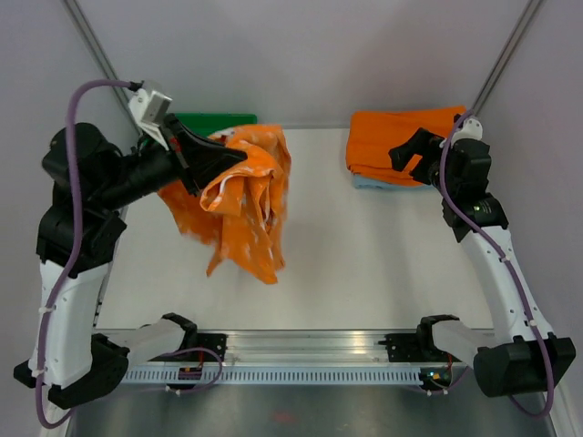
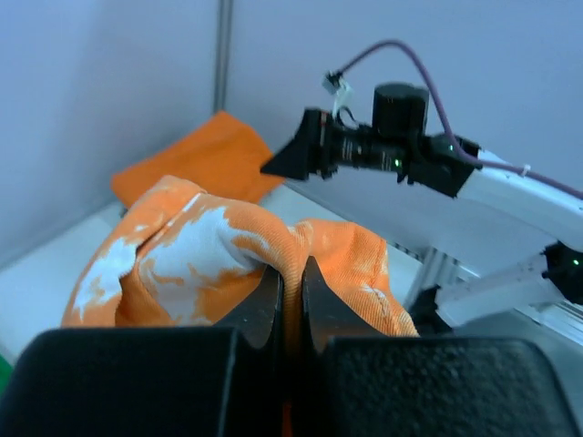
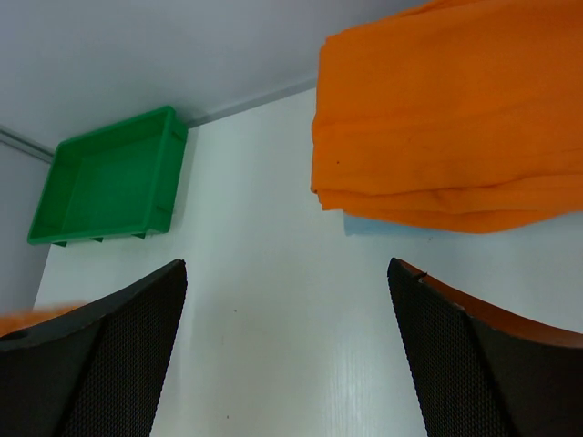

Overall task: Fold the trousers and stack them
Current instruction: Move the trousers to the center of the board

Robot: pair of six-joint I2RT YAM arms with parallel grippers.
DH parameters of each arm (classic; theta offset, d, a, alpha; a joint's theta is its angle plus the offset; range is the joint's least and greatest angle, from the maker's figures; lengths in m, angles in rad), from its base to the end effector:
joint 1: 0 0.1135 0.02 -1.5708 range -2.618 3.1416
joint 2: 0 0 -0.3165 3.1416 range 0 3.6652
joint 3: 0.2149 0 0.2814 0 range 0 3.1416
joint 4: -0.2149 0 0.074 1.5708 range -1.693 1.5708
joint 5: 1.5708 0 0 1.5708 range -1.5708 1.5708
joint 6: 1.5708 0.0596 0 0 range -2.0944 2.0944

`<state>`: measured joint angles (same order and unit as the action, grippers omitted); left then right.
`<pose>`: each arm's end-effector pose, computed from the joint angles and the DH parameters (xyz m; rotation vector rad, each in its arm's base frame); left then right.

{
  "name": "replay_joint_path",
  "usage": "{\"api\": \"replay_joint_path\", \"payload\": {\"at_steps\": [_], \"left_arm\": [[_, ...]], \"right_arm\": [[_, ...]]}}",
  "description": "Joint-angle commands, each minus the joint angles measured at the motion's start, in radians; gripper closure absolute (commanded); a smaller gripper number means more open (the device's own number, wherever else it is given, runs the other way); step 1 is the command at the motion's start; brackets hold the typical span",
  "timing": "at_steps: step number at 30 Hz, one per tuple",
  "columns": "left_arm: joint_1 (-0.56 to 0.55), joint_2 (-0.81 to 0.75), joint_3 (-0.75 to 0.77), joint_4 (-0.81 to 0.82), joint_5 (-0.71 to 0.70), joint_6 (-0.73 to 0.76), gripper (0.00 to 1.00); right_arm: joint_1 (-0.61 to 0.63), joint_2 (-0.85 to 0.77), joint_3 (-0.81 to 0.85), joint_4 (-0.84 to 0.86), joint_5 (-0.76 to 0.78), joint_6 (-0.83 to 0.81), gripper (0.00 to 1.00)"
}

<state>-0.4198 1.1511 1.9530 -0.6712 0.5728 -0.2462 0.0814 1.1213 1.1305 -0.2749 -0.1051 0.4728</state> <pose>0.1349 -0.0956 0.6580 0.6124 1.4063 -0.9466 0.2840 0.0294 0.4261 0.2885 1.8400 0.4832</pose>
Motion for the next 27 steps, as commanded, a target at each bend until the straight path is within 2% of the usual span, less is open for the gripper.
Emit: {"api": "replay_joint_path", "payload": {"at_steps": [1,4,6,9,13,15,17,21,27], "left_arm": [[-0.031,0.016,-0.156,-0.008,0.047,-0.073,0.98],[-0.037,-0.007,-0.219,0.062,0.085,-0.111,0.98],[-0.037,-0.005,-0.239,0.088,0.098,-0.105,0.98],[-0.037,0.015,-0.29,0.084,0.026,-0.073,0.98],[-0.036,0.074,-0.449,0.11,-0.268,-0.083,0.98],[-0.036,0.116,-0.477,0.104,-0.356,-0.102,0.98],[-0.036,0.156,-0.529,0.114,-0.381,-0.12,0.98],[-0.028,0.19,-0.626,0.119,-0.481,-0.2,0.98],[-0.004,0.154,-0.775,0.089,-0.566,-0.278,0.98]], "right_arm": [[0.0,-0.051,0.035,-0.11,0.106,0.044,0.02],[0.0,-0.107,0.02,-0.193,0.229,0.069,0.02],[0.0,-0.161,0.002,-0.213,0.258,0.064,0.02],[0.0,-0.221,-0.029,-0.216,0.263,0.056,0.02],[0.0,-0.262,-0.104,-0.198,0.087,-0.011,0.02],[0.0,-0.261,-0.139,-0.217,0.046,-0.02,0.02],[0.001,-0.253,-0.21,-0.24,0.015,-0.013,0.02],[0.03,-0.184,-0.343,-0.218,-0.215,-0.056,0.02],[0.226,-0.141,-0.396,-0.221,-0.133,-0.14,0.03]]}}
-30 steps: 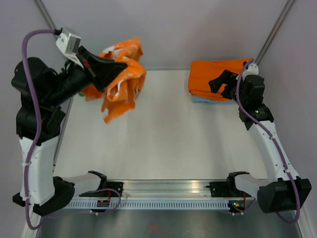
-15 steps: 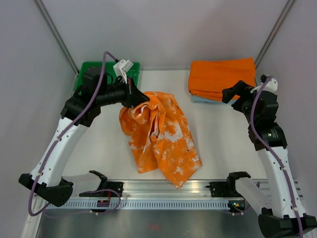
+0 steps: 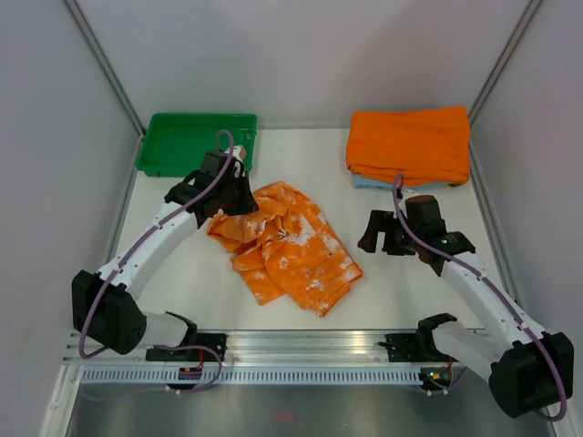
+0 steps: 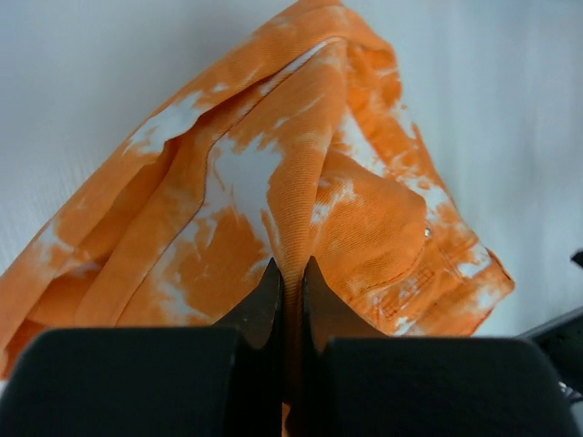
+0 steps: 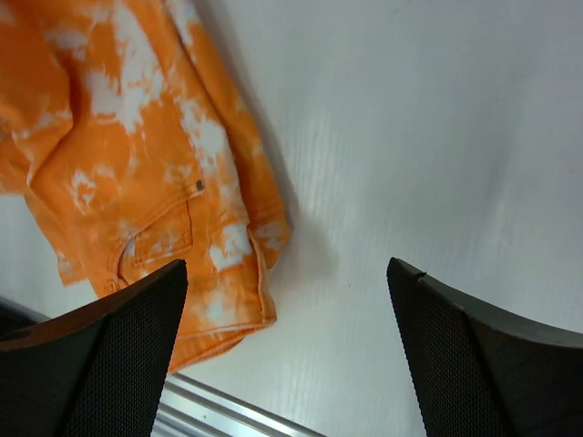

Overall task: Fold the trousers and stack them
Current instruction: Move the trousers to the center of the board

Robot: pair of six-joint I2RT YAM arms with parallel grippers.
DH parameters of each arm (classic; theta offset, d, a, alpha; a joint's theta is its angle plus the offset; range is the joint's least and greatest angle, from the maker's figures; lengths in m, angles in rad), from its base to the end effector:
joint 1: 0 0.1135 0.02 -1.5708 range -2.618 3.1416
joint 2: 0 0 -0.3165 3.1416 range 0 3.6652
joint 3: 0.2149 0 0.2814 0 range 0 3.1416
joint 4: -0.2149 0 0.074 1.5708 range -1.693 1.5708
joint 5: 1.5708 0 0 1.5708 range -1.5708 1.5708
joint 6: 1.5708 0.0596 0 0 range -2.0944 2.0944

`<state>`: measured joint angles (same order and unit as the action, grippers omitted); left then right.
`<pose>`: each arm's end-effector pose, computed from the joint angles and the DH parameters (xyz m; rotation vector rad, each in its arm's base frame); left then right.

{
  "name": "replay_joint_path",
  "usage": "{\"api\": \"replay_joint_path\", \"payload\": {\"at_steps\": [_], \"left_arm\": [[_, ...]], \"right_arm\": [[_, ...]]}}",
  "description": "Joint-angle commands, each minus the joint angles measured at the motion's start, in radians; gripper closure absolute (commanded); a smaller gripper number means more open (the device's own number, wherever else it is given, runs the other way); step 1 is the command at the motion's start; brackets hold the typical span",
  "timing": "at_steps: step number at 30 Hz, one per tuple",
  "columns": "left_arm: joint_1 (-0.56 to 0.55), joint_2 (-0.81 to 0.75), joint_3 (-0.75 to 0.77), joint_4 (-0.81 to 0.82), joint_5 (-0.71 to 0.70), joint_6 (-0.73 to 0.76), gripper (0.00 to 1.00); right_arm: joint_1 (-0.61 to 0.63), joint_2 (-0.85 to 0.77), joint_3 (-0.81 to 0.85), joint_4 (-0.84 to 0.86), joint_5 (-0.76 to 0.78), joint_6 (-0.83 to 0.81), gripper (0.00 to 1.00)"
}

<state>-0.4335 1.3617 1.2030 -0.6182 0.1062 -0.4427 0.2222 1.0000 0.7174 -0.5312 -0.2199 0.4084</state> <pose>0.2971 -0.1445 0.3455 0.0426 2.4103 -0.5446 0.2122 0.0613 0.2647 0.1197 2.4298 0.5548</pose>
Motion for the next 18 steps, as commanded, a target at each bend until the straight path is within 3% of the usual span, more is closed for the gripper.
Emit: {"api": "replay_joint_path", "payload": {"at_steps": [1,6,9,15,18], "left_arm": [[0.021,-0.065,-0.043,0.022,-0.126,-0.09,0.98],[0.078,-0.159,-0.105,-0.028,-0.215,-0.11,0.98],[0.134,-0.219,-0.143,-0.038,-0.215,-0.108,0.98],[0.182,-0.236,-0.149,-0.055,-0.163,-0.099,0.98],[0.182,-0.211,-0.155,-0.032,-0.125,-0.099,0.98]], "right_arm": [[0.115,-0.014,0.019,0.048,-0.015,-0.08,0.04],[0.265,0.118,0.004,0.111,0.033,-0.053,0.1],[0.281,0.19,-0.021,0.128,0.04,-0.007,0.19],[0.29,0.206,-0.044,0.08,0.036,0.009,0.25],[0.292,0.181,-0.068,0.155,-0.002,0.02,0.26]]}}
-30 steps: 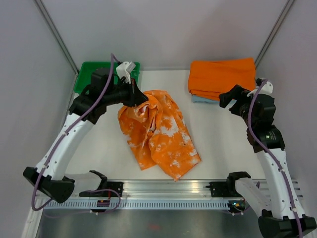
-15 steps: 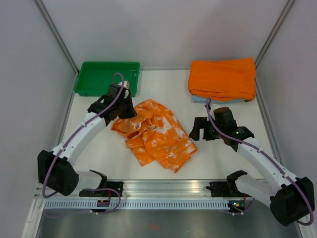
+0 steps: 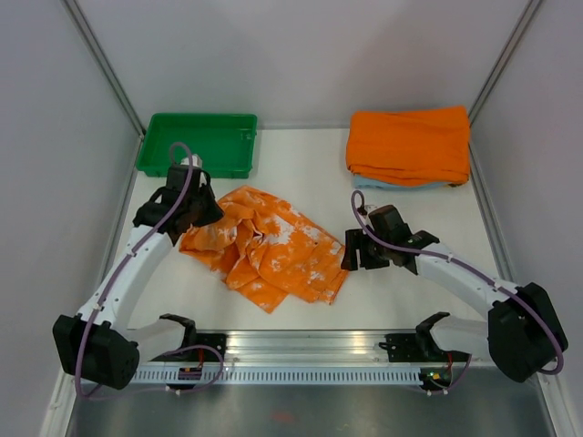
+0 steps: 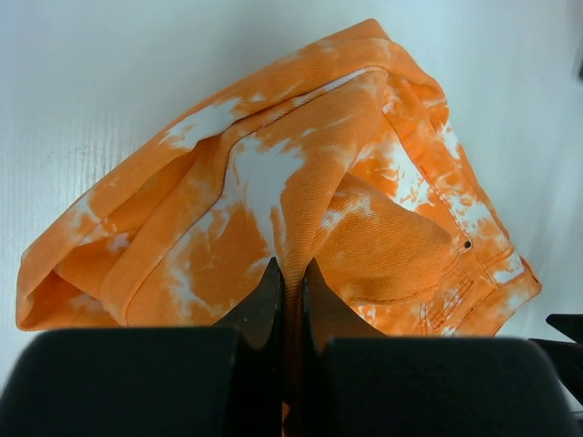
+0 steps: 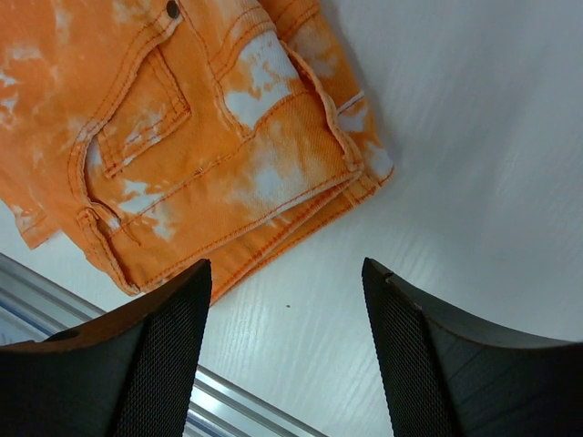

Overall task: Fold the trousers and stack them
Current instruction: Move the trousers to the center of the board

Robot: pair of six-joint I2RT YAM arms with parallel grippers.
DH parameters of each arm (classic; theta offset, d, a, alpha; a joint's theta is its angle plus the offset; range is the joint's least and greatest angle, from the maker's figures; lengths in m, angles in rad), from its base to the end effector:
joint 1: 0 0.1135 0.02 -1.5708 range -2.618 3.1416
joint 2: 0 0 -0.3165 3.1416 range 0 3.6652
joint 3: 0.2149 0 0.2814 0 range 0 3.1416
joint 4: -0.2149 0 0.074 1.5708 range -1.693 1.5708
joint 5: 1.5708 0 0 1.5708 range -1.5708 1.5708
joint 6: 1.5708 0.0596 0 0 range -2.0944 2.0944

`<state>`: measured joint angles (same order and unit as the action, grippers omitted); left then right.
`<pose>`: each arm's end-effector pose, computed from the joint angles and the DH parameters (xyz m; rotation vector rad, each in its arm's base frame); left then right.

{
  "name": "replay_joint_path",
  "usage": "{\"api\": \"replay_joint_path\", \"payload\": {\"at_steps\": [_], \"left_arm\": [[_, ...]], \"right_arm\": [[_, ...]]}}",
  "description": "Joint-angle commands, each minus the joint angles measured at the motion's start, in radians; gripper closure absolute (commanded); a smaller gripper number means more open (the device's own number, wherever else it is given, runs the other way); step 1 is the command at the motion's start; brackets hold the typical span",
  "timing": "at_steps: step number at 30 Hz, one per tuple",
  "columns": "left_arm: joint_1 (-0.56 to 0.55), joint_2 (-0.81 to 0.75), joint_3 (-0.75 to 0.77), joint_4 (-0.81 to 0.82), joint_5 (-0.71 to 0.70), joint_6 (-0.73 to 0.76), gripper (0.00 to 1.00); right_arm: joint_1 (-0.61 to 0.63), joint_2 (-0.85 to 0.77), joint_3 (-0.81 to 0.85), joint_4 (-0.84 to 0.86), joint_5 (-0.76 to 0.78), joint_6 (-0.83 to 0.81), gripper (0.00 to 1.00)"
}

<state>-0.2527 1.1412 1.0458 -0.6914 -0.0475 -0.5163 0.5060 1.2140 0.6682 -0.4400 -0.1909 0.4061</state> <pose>0.2543 -0.0627 0.3402 -0.3358 2.3554 -0.3165 0.2121 0.1305 0.2082 -0.2078 2.6326 0.5770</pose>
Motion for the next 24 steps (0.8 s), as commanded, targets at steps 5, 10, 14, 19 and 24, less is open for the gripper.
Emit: {"api": "replay_joint_path", "payload": {"at_steps": [5,10,14,19,24], "left_arm": [[0.001,0.055,0.005,0.067,0.084,-0.019,0.98],[0.001,0.068,0.014,0.073,0.078,-0.001,0.98],[0.001,0.054,0.02,0.063,0.06,0.012,0.98],[0.001,0.034,0.016,0.053,0.052,0.028,0.98],[0.003,0.035,0.106,-0.022,-0.044,0.114,0.98]], "right_arm": [[0.008,0.013,0.022,0.158,-0.025,0.011,0.24],[0.008,0.145,0.062,0.182,0.05,-0.046,0.29],[0.008,0.251,0.068,0.185,0.054,-0.05,0.42],[0.008,0.243,0.071,0.215,0.057,-0.033,0.73],[0.008,0.174,0.132,0.195,0.171,-0.059,1.0]]}}
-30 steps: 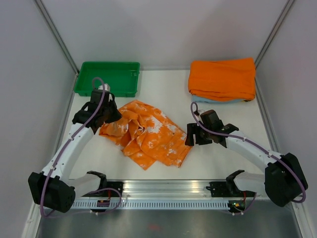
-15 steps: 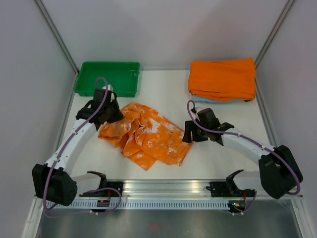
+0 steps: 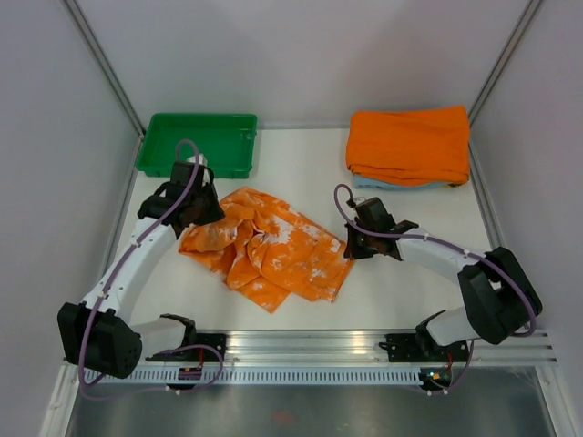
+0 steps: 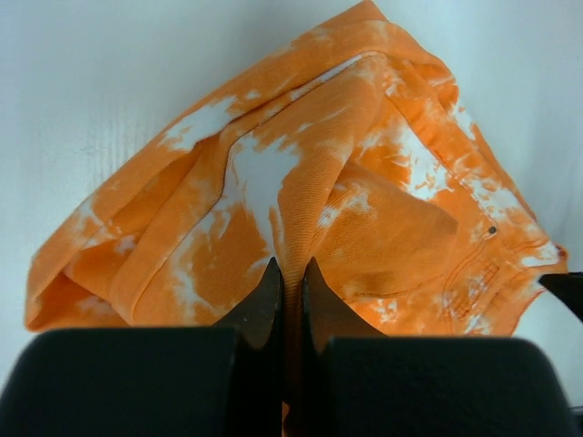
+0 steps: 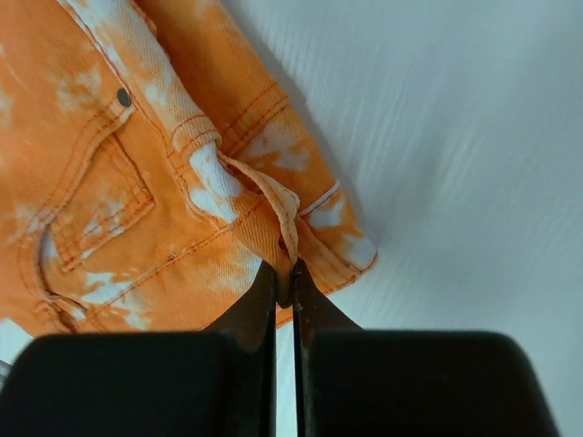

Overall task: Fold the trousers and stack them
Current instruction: Move the trousers to the center of the board

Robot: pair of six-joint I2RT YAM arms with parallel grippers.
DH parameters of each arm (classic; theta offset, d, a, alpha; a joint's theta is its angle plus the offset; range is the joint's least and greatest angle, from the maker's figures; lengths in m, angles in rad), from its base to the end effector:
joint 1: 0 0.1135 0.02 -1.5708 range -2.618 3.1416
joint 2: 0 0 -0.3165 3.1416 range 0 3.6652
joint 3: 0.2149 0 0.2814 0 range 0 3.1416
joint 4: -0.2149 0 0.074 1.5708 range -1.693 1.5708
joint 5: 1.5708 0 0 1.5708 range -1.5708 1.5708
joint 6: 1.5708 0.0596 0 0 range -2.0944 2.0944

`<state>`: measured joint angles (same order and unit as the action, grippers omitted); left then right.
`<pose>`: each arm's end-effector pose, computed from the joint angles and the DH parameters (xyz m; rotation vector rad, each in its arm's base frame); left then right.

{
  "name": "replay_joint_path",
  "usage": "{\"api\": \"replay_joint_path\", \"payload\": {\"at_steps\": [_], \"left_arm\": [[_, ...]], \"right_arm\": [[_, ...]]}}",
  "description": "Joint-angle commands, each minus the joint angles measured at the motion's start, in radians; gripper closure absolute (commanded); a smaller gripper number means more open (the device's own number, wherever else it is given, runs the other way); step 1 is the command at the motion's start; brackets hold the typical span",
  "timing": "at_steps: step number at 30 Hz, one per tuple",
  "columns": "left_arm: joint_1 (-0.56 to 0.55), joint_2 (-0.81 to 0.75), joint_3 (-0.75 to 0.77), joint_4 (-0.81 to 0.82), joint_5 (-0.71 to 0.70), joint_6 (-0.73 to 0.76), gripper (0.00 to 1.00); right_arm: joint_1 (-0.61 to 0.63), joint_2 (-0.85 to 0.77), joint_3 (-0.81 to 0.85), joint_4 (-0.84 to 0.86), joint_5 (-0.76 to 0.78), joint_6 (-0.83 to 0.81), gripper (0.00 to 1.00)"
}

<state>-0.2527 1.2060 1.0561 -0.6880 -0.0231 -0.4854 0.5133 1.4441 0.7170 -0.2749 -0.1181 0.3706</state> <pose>0.2688 -0.0680 0.3282 -0.2930 2.4145 -0.3105 0.2553 0.1520 0.1773 -0.2335 2.6276 0.4707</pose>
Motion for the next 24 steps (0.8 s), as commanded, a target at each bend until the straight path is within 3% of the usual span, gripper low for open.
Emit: {"api": "replay_joint_path", "payload": {"at_steps": [1,6,11,14,19,22,24], "left_arm": [[0.003,-0.026,0.134,-0.051,-0.096,0.111,0.98],[0.006,-0.005,0.474,-0.125,-0.225,0.355,0.98],[0.004,-0.003,0.726,-0.042,0.031,0.673,0.98],[0.004,-0.057,0.708,-0.019,0.103,0.777,0.96],[0.004,-0.115,0.665,-0.083,-0.046,0.85,0.93],[-0.005,-0.131,0.656,-0.179,0.012,0.834,0.87],[-0.007,-0.169,0.595,-0.194,0.155,0.776,0.81]], "right_arm": [[0.001,-0.083,0.105,0.008,0.121,-0.03,1.0],[0.001,-0.178,0.327,0.04,0.282,-0.131,1.0],[-0.001,-0.255,0.599,0.112,0.418,-0.272,1.0],[-0.002,-0.342,0.631,0.218,0.497,-0.309,1.0],[-0.002,-0.386,0.731,0.067,0.505,-0.308,1.0],[-0.002,-0.41,0.723,-0.048,0.453,-0.285,1.0],[-0.002,-0.448,0.653,-0.128,0.375,-0.271,1.0]]}}
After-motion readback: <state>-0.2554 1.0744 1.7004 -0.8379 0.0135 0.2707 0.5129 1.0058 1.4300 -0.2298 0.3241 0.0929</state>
